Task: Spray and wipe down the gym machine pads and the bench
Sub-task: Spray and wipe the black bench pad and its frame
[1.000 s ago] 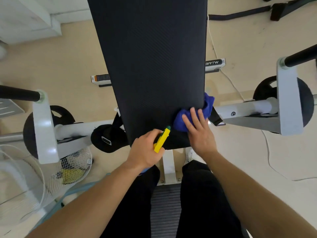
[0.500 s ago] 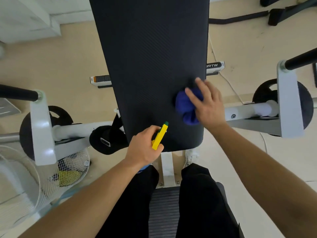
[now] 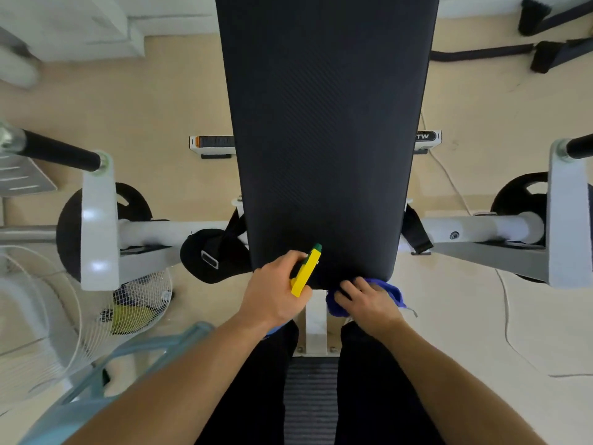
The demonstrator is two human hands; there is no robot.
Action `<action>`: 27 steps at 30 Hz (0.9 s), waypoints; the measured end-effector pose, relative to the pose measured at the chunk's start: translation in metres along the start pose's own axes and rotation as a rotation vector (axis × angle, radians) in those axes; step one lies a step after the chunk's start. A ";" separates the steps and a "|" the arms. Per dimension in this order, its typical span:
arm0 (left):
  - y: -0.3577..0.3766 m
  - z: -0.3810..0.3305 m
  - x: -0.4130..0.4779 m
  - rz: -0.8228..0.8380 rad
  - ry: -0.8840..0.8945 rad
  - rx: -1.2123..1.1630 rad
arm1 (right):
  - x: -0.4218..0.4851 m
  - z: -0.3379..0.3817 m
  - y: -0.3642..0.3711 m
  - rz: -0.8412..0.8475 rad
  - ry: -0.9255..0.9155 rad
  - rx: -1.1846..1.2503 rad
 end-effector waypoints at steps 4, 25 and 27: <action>0.002 0.004 -0.003 0.013 -0.016 -0.009 | 0.020 -0.033 -0.052 -0.253 0.078 0.015; 0.024 0.030 -0.029 0.009 -0.156 -0.039 | 0.071 -0.018 -0.084 -0.351 0.245 0.047; 0.021 0.031 -0.027 -0.026 -0.175 -0.048 | 0.057 -0.006 -0.051 -0.180 0.162 -0.006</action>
Point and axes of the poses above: each hand's wrist, its own x-axis towards the middle knuckle, its own y-axis out of the palm, z = x × y, the point moved 4 cm from there along x, towards the middle knuckle, and after that the axes turned 2 degrees about x, right-handed, at the moved point
